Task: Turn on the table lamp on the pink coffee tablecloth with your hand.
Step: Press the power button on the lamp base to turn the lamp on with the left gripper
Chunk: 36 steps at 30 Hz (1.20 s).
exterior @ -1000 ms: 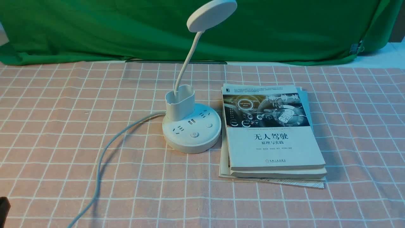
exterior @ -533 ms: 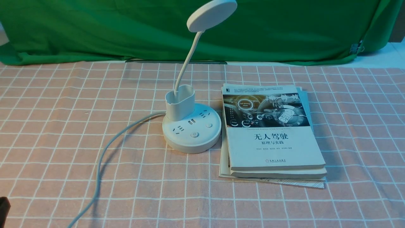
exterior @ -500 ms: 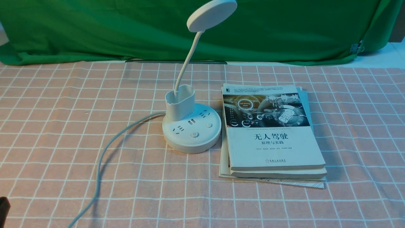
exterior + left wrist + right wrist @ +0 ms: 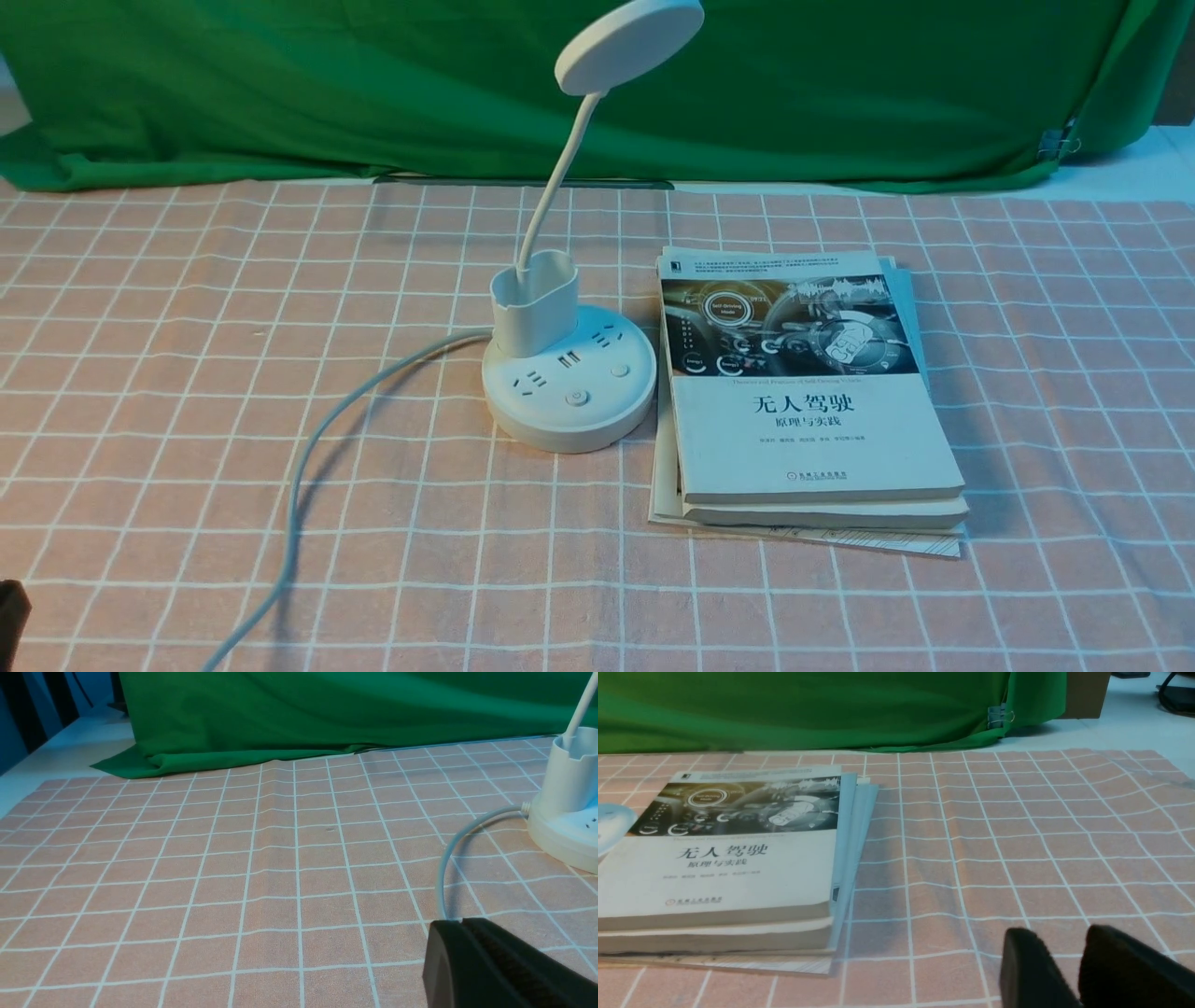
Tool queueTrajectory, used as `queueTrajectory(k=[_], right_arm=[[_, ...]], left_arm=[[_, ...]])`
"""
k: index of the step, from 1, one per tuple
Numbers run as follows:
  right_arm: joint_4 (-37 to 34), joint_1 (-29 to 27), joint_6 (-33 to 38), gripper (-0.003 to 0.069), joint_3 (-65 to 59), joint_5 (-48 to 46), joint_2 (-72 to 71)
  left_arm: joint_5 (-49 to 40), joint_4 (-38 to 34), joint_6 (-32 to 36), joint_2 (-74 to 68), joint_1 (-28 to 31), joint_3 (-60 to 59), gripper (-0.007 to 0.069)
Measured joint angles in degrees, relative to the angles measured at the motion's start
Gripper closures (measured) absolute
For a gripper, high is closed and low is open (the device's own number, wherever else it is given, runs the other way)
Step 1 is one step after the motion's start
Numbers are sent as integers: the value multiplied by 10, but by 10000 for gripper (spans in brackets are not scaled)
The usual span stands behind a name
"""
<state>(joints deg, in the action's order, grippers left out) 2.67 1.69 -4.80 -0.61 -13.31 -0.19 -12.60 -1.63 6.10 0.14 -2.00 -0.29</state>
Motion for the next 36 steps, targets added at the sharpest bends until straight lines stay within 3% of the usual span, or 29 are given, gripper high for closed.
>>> queueTrajectory(k=[24, 32, 36], right_arm=[[0, 0, 0, 421, 0, 0, 0], [0, 0, 0, 421, 0, 0, 0], [0, 0, 0, 421, 0, 0, 0]], left_arm=[[1, -3, 0, 0, 0, 0, 603], [92, -72, -33, 0, 0, 0, 603], [132, -111, -89, 0, 0, 0, 603]])
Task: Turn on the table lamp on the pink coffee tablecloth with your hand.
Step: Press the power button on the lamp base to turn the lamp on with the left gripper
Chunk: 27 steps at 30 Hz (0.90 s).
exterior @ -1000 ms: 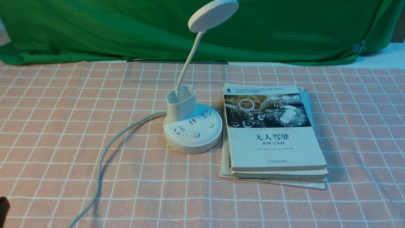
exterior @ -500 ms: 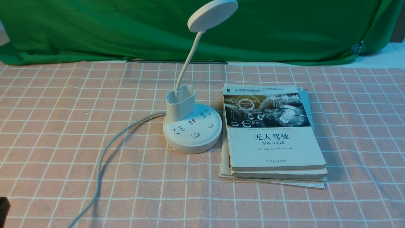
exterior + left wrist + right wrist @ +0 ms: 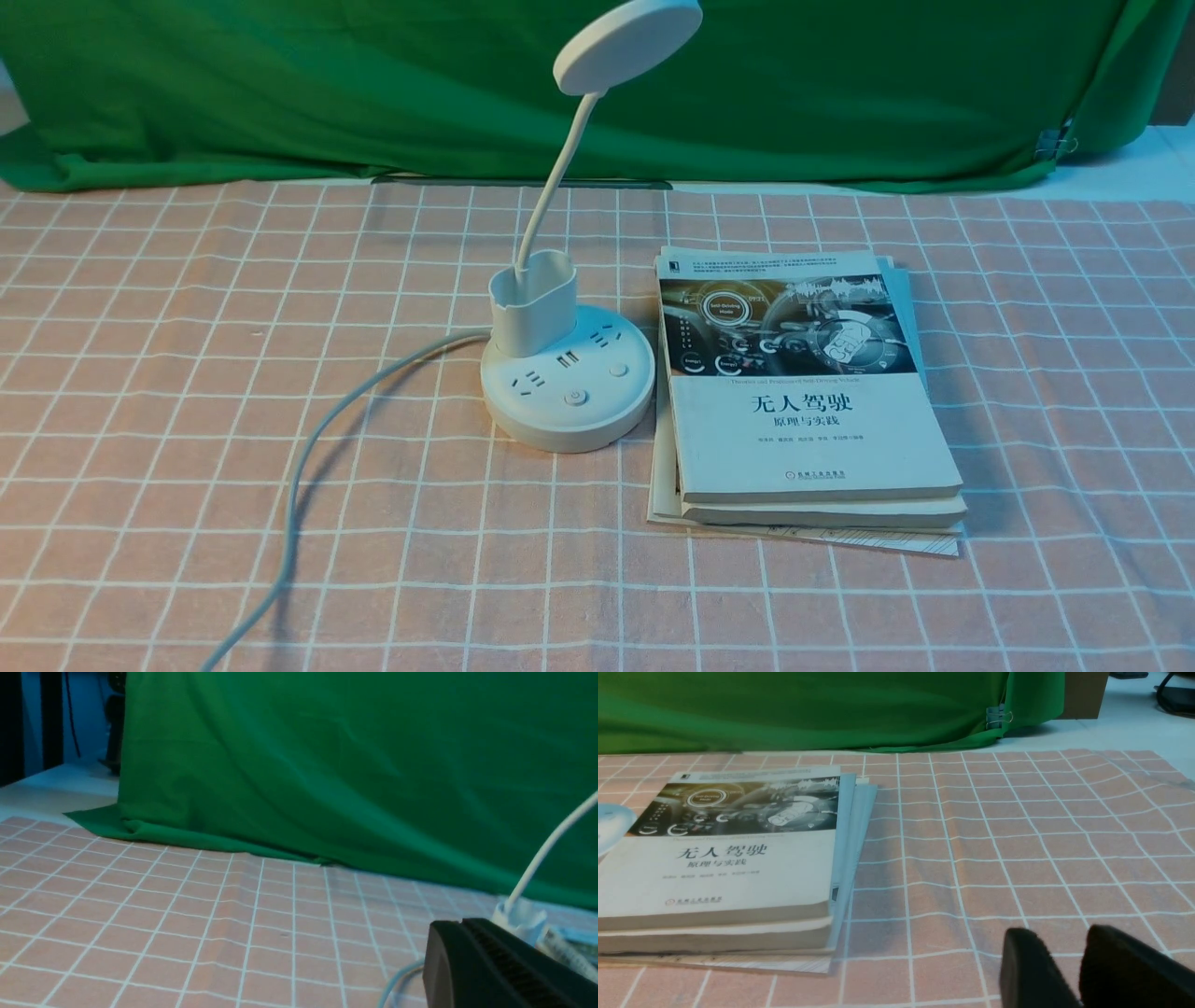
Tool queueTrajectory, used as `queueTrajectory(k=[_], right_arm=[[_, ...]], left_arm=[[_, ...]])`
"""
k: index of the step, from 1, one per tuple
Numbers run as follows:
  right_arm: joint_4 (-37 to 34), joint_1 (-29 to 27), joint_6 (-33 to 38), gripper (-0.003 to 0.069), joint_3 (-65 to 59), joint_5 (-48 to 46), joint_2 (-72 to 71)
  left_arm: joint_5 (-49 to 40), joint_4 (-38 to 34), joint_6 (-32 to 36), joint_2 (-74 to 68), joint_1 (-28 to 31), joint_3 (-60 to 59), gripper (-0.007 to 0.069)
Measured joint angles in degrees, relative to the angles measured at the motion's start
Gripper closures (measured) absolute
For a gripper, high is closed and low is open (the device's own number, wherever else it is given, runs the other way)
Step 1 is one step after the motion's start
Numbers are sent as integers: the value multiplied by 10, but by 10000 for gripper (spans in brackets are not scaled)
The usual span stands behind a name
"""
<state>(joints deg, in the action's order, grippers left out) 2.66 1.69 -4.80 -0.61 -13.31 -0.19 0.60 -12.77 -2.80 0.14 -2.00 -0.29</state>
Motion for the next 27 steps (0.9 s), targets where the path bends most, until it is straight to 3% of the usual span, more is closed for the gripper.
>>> queueTrajectory(k=[3, 4, 5, 8, 18, 21, 24, 26, 27], right_arm=[[0, 0, 0, 421, 0, 0, 0], [0, 0, 0, 421, 0, 0, 0], [0, 0, 0, 421, 0, 0, 0], [0, 0, 0, 421, 0, 0, 0], [0, 0, 0, 421, 0, 0, 0], [0, 0, 0, 421, 0, 0, 0], [0, 0, 0, 421, 0, 0, 0], [0, 0, 0, 421, 0, 0, 0], [0, 0, 0, 421, 0, 0, 0]], left_arm=[[15, -128, -201, 0, 0, 0, 603], [16, -137, -201, 0, 0, 0, 603], [26, -194, -318, 0, 0, 0, 603], [33, -220, -424, 0, 0, 0, 603], [66, -177, -495, 0, 0, 0, 603], [59, -80, -493, 0, 0, 31, 603], [-52, 99, -474, -11, 0, 154, 603], [-192, 203, -420, -61, 0, 267, 603], [-205, 209, -413, -62, 0, 267, 603]])
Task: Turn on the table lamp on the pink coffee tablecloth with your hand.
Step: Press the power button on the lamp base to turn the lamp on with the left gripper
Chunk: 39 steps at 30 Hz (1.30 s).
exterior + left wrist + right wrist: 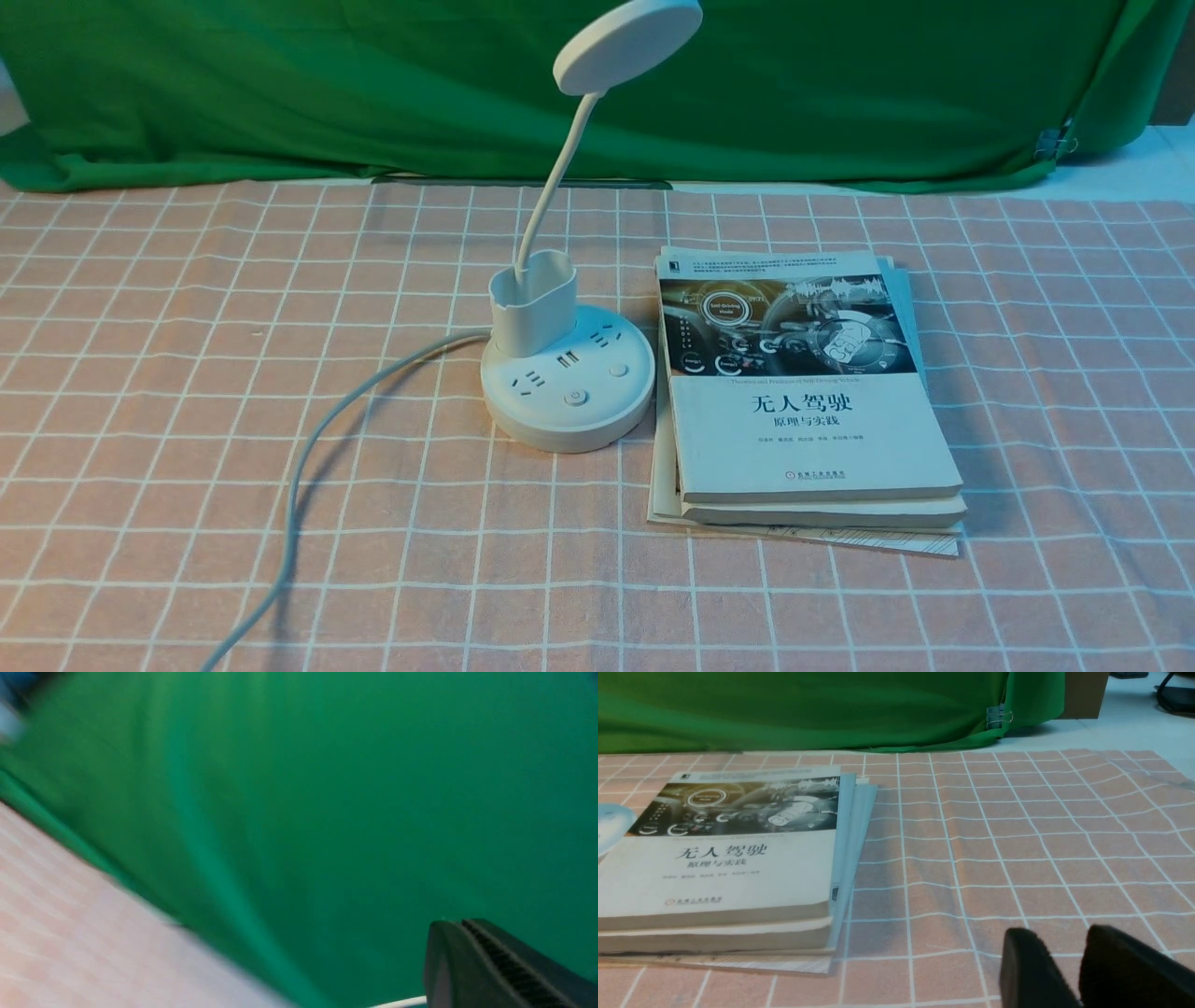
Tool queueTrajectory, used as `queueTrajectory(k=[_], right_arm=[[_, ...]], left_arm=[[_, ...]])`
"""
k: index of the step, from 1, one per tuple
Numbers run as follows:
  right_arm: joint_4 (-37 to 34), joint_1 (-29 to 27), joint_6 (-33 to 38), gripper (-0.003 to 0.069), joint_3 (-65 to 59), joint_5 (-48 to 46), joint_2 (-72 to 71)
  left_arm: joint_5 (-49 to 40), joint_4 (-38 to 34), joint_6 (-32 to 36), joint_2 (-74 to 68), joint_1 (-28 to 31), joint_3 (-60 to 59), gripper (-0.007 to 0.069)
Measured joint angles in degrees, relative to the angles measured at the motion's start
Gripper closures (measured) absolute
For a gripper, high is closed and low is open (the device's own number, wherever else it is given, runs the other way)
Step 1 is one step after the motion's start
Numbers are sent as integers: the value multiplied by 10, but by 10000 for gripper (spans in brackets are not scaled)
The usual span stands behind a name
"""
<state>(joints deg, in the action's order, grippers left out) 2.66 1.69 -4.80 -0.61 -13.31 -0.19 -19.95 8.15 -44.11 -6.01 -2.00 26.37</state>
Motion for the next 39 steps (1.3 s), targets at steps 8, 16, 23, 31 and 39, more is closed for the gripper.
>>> queueTrajectory(k=[8, 16, 23, 31, 39], right_arm=[[0, 0, 0, 421, 0, 0, 0], [0, 0, 0, 421, 0, 0, 0], [0, 0, 0, 421, 0, 0, 0], [0, 0, 0, 421, 0, 0, 0], [0, 0, 0, 421, 0, 0, 0]], left_arm=[[-396, 79, 276, -255, 0, 256, 603], [-463, -76, 459, -490, -20, 333, 603], [-454, -149, 508, -632, -136, 356, 603], [-360, -119, 502, -848, -294, 493, 603], [-272, -134, 502, -992, -308, 600, 603]])
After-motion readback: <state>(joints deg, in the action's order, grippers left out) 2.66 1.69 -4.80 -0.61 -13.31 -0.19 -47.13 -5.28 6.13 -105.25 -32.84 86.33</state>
